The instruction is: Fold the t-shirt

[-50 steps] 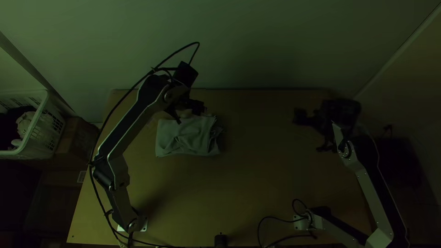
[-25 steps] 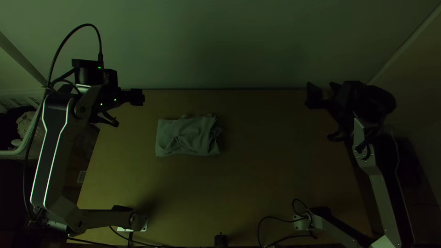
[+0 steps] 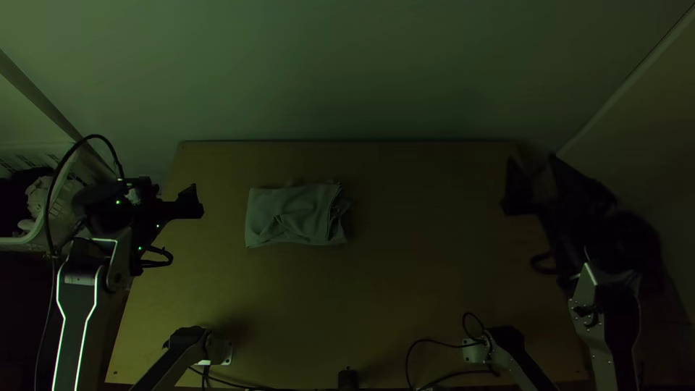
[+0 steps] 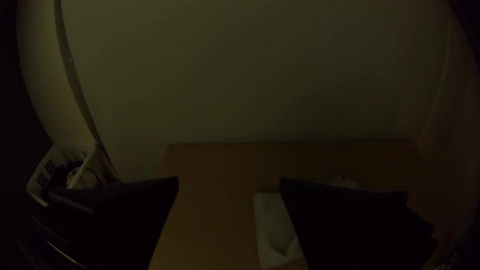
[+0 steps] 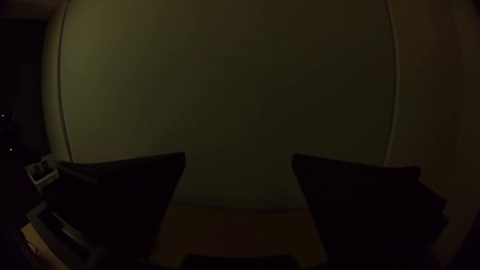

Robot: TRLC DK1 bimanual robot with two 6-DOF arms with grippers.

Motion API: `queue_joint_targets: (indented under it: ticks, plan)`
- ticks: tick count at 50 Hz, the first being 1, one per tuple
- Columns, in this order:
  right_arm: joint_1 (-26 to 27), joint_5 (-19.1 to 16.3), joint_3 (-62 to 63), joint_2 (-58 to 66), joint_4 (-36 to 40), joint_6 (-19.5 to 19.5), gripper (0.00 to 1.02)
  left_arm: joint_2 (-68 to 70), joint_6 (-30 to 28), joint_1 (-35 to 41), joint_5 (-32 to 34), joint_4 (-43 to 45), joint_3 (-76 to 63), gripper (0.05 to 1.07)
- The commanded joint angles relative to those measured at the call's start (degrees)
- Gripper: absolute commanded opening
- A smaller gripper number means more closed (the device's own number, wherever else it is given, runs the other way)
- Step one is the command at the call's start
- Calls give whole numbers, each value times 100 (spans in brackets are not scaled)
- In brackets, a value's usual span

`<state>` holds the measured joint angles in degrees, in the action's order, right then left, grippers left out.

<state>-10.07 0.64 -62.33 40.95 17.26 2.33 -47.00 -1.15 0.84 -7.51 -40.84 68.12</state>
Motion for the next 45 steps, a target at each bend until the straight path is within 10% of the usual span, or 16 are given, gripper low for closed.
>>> queue_joint_targets:
  ticks: [1,45]
  plan:
    - [-4,23,695,-597,-249,-110,98,605,-17,-67,21,296,-642,103]
    - [75,32,4343,-4077,-1866,-435,98,4718,-8,-146,-102,2845,-5098,103]
